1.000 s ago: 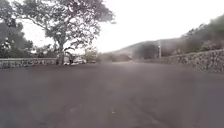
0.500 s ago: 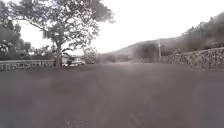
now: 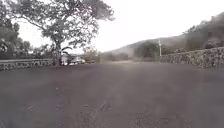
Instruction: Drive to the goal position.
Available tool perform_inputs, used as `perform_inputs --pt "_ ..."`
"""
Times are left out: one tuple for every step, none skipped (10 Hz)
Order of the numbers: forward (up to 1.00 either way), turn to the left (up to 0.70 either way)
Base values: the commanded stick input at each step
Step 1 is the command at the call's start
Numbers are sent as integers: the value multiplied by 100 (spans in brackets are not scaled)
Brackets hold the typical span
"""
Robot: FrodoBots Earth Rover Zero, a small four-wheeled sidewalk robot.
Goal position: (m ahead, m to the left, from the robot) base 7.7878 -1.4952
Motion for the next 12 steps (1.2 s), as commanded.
perform_inputs --pt "70 0" --pt "70 0" --pt "70 0" --pt "70 0" --pt "70 0" --pt "70 0" --pt "70 0" --pt "70 0" --pt "70 0" --pt "70 0" --pt "70 0" --pt "70 0"
